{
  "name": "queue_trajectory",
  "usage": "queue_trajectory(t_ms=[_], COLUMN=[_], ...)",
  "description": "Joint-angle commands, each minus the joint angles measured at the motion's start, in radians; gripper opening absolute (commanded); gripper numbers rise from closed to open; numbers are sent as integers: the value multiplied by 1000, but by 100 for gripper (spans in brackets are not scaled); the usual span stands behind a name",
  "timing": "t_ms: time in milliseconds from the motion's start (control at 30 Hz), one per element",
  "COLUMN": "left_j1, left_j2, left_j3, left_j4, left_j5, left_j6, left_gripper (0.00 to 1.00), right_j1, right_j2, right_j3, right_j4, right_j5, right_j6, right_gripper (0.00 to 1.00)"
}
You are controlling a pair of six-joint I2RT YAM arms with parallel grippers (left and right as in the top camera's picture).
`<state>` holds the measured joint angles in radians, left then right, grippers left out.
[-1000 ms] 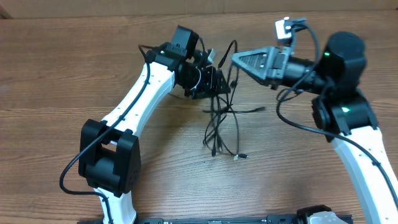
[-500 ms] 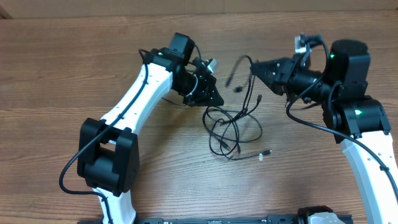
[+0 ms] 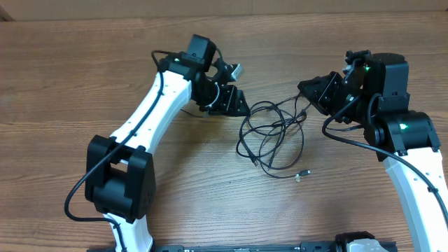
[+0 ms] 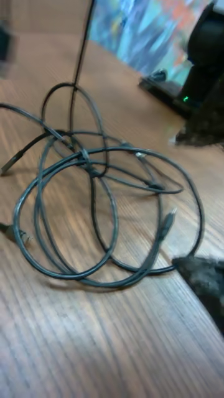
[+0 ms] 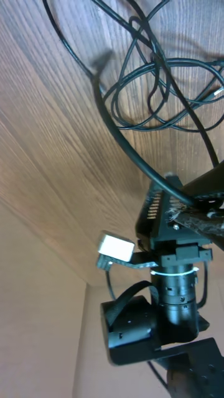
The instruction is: Untangle cables
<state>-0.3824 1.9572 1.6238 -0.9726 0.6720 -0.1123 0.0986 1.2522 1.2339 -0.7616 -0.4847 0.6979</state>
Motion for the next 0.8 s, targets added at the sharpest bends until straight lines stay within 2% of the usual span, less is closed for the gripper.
queue_trajectory(t_ms=[0, 133, 200, 233, 267, 367, 433, 600, 767], left_j1=[-40, -75, -95, -105, -123, -150, -170, -222, -263], left_j2=[-17, 20, 40, 50, 65, 84, 98, 151, 224], left_j3=[0, 0, -1, -1, -1, -1, -1, -1, -1], left_j4=[33, 26, 3, -5, -19, -43, -53, -49, -48], left_j5=[-105, -129, -129, -127, -82, 33, 51, 6, -16], left_j6=[-31, -57, -39, -20, 77, 267, 346, 371, 370], left_gripper=[62, 63, 49, 46, 45, 51, 56, 59, 57], right_j1=[-3, -4, -4, -4, -4, -4, -4, -4, -4], right_j2=[-10, -10, -10, -10, -10, -10, -10, -10, -10], right_j3=[11, 11, 11, 11, 11, 11, 11, 11, 11], right_j4=[-11, -37, -48, -51, -53, -59, -64, -85, -90], right_j5=[-17, -1, 11, 14, 13, 13, 13, 21, 26], right_j6=[-39, -54, -60, -61, -68, -73, -76, -79, -79], right_gripper=[4, 4, 4, 4, 4, 4, 4, 4, 4])
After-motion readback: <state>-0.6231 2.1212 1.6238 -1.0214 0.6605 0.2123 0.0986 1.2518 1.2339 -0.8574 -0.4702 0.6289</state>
